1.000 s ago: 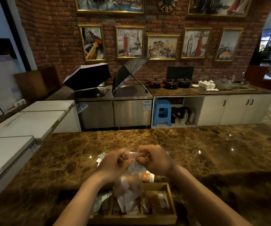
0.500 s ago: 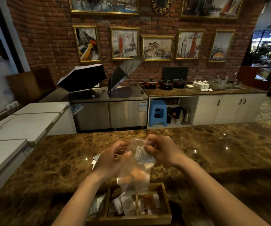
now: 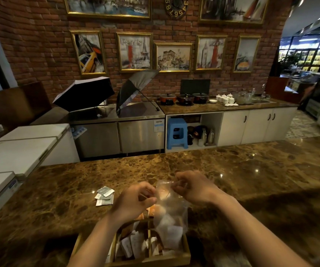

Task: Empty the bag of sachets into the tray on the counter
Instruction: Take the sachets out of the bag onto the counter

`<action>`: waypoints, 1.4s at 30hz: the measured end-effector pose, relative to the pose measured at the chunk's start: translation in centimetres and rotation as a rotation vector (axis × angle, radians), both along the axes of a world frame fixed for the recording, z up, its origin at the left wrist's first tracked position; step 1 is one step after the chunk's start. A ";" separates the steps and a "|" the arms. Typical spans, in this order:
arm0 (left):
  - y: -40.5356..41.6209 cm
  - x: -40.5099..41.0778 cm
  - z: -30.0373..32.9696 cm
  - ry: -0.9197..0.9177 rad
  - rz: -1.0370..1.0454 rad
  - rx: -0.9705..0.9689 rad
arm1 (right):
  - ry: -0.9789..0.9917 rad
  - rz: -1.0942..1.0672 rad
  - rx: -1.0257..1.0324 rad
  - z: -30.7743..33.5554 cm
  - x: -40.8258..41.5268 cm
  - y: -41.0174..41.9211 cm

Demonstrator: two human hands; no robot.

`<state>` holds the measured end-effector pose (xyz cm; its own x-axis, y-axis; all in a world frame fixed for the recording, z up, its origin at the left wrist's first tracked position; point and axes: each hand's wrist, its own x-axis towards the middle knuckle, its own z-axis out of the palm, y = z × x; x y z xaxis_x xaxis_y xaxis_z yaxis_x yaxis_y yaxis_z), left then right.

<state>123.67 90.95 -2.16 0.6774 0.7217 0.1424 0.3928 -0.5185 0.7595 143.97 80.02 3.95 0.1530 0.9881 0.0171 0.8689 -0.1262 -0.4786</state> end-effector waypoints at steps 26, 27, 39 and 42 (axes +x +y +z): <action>-0.6 1.9 1.9 -0.388 0.229 -0.407 | 0.634 -0.328 0.273 0.6 5.4 -1.7; -0.9 2.4 2.2 -0.442 0.221 -0.458 | 0.700 -0.356 0.289 0.4 5.8 -2.0; -3.7 11.5 1.9 -0.469 0.066 -0.491 | 0.943 -0.677 0.432 -3.0 11.9 -6.4; -4.7 14.7 0.9 -0.398 0.098 -0.429 | 0.763 -0.709 0.495 -4.6 13.8 -8.4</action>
